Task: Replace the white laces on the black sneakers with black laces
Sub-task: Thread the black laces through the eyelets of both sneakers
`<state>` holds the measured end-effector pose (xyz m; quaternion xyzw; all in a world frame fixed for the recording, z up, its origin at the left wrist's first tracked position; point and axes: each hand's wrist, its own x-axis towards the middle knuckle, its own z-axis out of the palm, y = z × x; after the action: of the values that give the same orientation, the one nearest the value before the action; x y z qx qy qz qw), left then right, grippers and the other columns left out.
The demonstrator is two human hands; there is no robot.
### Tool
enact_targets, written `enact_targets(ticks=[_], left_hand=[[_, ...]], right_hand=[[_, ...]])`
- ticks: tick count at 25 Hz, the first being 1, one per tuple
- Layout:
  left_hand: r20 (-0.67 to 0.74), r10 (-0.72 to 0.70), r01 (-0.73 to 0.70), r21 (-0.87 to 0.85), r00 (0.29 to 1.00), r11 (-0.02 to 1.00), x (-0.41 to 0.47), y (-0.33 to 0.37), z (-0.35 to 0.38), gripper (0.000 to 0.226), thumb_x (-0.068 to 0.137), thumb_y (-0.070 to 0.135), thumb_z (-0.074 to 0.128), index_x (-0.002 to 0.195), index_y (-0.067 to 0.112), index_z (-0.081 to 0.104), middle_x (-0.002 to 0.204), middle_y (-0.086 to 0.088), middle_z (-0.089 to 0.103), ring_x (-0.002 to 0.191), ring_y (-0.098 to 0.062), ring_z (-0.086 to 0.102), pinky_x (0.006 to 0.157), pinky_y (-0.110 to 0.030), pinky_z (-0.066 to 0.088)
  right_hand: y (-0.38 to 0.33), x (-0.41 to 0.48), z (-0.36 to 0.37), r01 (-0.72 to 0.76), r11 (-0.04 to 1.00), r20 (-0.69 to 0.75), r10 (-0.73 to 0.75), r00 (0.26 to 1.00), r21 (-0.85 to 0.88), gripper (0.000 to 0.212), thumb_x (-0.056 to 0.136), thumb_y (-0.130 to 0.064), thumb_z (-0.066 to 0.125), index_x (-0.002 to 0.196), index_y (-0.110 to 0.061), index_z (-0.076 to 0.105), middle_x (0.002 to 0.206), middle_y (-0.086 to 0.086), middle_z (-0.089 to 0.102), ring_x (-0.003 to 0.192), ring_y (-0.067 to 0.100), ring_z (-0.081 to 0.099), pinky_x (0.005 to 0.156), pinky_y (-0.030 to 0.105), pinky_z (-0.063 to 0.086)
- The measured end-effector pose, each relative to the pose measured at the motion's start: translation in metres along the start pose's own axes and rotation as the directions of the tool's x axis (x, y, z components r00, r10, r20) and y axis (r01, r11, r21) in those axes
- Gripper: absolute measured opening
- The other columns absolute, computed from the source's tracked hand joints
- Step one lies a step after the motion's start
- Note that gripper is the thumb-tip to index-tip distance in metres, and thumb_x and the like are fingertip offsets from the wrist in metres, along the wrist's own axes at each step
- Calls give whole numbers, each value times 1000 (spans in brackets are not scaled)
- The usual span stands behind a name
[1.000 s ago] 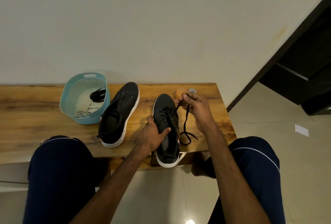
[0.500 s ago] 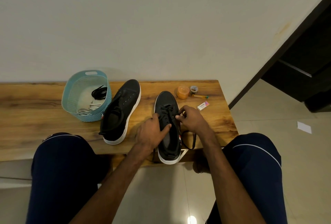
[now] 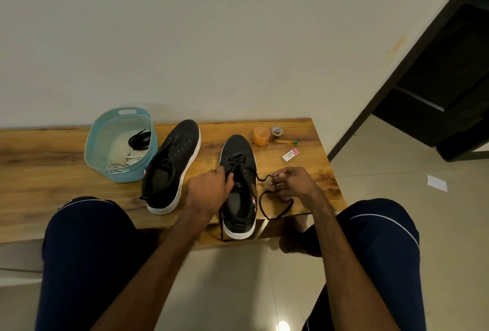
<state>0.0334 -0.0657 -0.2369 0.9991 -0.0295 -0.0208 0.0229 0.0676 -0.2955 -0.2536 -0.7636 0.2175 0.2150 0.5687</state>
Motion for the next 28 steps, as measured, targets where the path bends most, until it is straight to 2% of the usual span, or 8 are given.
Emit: enact_targets(ticks=[4,9,13,16,18,20,23,28], left_hand=[[15,-14,15,-42,1000,999,-2,-1,0,44,102,54,26,110,20,54,92,0,66,78,-19,65,61,-30,42],[9,-3,5,-193,1000,981,-3,-2,-2,41,101,53,34,115,20,54,104,-1,64,89,-17,64,74,-35,55],[39,23,-12,-263,999,965,-2,-2,-1,49,95,58,48,124,19,52,118,0,60,101,-18,62,84,-36,55],[37,1,10,-296,999,955,-1,-1,1,46,94,53,54,125,19,52,121,-1,59,104,-18,61,86,-37,54],[6,-14,15,-305,1000,952,0,1,3,41,95,48,55,125,20,54,121,-1,57,104,-17,60,87,-36,54],[-9,-33,28,-334,999,942,1,1,3,39,95,45,56,126,20,56,122,0,54,105,-16,58,88,-34,53],[8,-75,72,-418,997,906,1,2,5,37,95,42,58,124,20,59,122,1,54,103,-15,59,85,-34,54],[1,-162,132,-584,987,801,2,6,13,27,96,36,58,116,19,67,109,3,65,82,-5,56,66,-18,41]], right_hand=[[8,3,-3,7,827,-198,-143,970,-562,8,88,-15,71,92,-18,64,89,2,68,83,17,66,73,34,58],[35,3,14,40,643,-152,-240,959,-764,12,87,-23,73,96,-18,67,102,2,60,92,17,59,86,38,55],[22,2,9,69,814,-264,-265,927,-576,8,94,-23,65,100,-18,61,98,2,65,85,15,61,78,35,57],[-11,-11,0,326,926,-344,-374,861,-190,16,91,-13,68,102,-23,60,93,2,69,83,17,68,66,26,56],[-37,-23,-5,462,876,-316,-402,859,139,16,91,-8,67,99,-22,67,93,2,71,87,18,70,68,22,56],[-55,-31,-10,508,816,-206,-467,860,276,20,90,-4,69,104,-18,72,100,3,73,95,15,69,77,22,57],[-67,-31,-12,582,810,-119,-572,811,74,26,89,2,68,111,-11,73,106,5,74,102,16,68,91,27,55],[-68,-14,14,590,777,-60,-615,786,-221,12,93,-10,67,102,-9,75,100,-1,71,89,7,62,82,27,50]])
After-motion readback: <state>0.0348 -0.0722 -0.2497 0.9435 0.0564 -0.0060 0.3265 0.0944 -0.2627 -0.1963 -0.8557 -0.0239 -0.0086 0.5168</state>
